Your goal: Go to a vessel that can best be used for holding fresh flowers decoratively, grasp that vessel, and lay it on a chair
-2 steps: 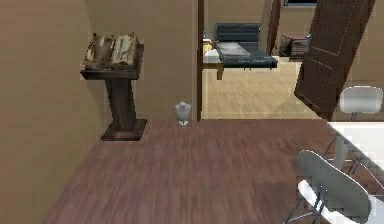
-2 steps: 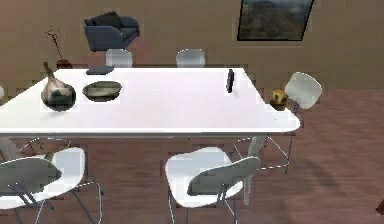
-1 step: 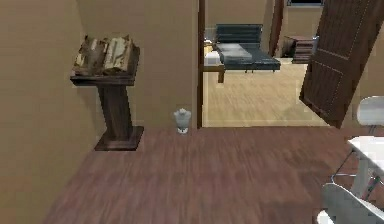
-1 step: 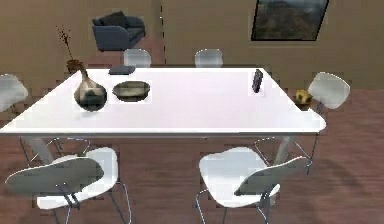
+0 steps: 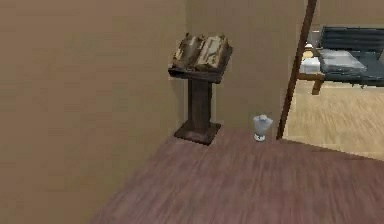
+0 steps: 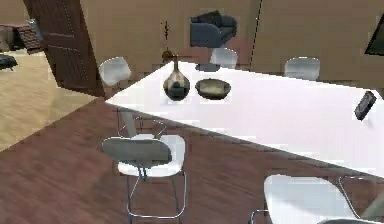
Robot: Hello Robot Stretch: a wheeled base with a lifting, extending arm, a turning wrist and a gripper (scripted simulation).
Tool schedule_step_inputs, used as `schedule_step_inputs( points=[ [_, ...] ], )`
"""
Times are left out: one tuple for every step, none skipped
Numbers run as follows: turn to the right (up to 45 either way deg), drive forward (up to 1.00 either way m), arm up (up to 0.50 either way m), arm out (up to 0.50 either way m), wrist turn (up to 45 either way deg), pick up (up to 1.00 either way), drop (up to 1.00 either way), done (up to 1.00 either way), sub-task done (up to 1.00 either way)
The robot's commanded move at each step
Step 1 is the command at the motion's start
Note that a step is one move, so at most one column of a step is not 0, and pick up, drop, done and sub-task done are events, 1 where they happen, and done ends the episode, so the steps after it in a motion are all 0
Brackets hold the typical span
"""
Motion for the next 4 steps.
schedule_step_inputs(
  points=[
    [45.0, 0.0, 0.0, 0.0, 0.0, 0.0, 0.0, 0.0, 0.0],
    [0.0, 0.8, 0.0, 0.0, 0.0, 0.0, 0.0, 0.0, 0.0],
    [18.0, 0.0, 0.0, 0.0, 0.0, 0.0, 0.0, 0.0, 0.0],
    [3.0, 0.0, 0.0, 0.0, 0.0, 0.0, 0.0, 0.0, 0.0]
  ],
)
